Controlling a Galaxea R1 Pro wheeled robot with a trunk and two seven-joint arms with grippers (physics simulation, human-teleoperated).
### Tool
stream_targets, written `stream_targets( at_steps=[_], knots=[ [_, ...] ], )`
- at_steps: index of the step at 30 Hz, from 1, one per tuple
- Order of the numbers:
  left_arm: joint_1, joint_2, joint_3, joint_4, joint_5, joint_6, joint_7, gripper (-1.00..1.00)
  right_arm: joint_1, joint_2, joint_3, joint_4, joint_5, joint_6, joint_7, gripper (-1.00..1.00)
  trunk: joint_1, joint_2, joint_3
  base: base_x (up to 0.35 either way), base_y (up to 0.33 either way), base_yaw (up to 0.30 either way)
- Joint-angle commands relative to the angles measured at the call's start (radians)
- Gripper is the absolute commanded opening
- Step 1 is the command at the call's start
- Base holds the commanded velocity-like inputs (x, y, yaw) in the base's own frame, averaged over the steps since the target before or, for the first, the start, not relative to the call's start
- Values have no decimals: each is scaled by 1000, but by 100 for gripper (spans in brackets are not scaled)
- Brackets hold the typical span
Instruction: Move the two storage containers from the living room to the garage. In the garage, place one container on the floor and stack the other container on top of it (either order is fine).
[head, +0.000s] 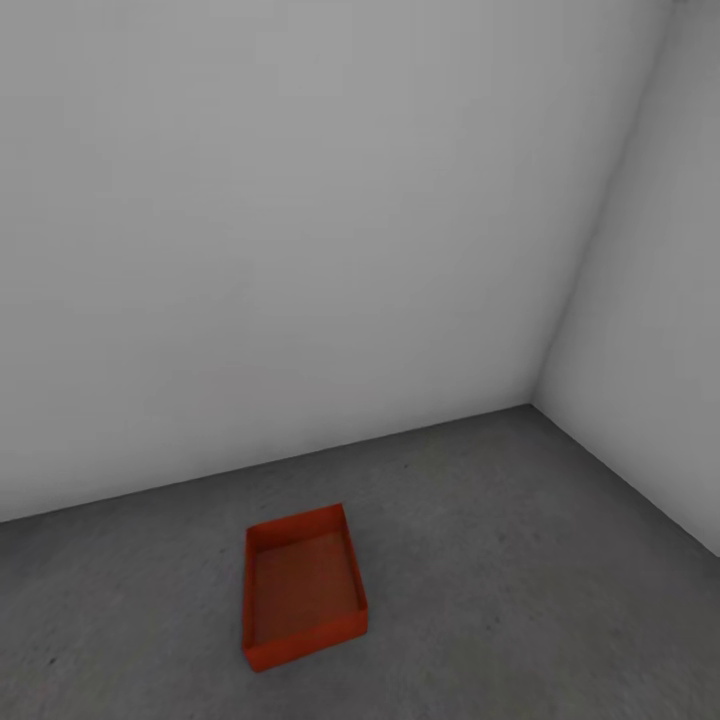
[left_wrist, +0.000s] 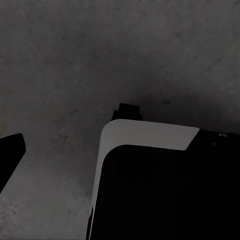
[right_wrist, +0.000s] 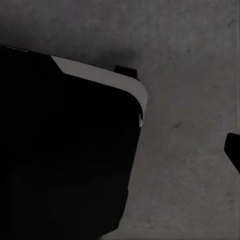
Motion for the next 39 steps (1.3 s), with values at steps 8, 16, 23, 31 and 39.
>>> stream_targets(
  at_steps=[8, 16, 23, 31, 39],
  knots=[
    [0, 0, -6, 0, 10, -1, 2, 100, -1, -6, 7, 3, 18, -5, -2, 100, -31, 56, 24, 0, 0, 0],
    [0, 2, -6, 0, 10, -4, 2, 100, -1, -2, 8, 3, 16, -2, 0, 100, -46, 84, 37, 0, 0, 0],
    [0, 3, -6, -1, 10, -5, 3, 100, -1, 3, 6, 3, 11, -3, -2, 100, -46, 84, 41, 0, 0, 0],
    [0, 0, -8, -3, 1, -8, 3, 100, -1, 4, 6, 3, 7, -4, -3, 100, -46, 84, 52, 0, 0, 32],
    [0, 0, -9, -3, 0, -7, 3, 100, -1, 4, 6, 3, 9, -3, -3, 100, -46, 84, 65, 0, 0, 83]
  ],
)
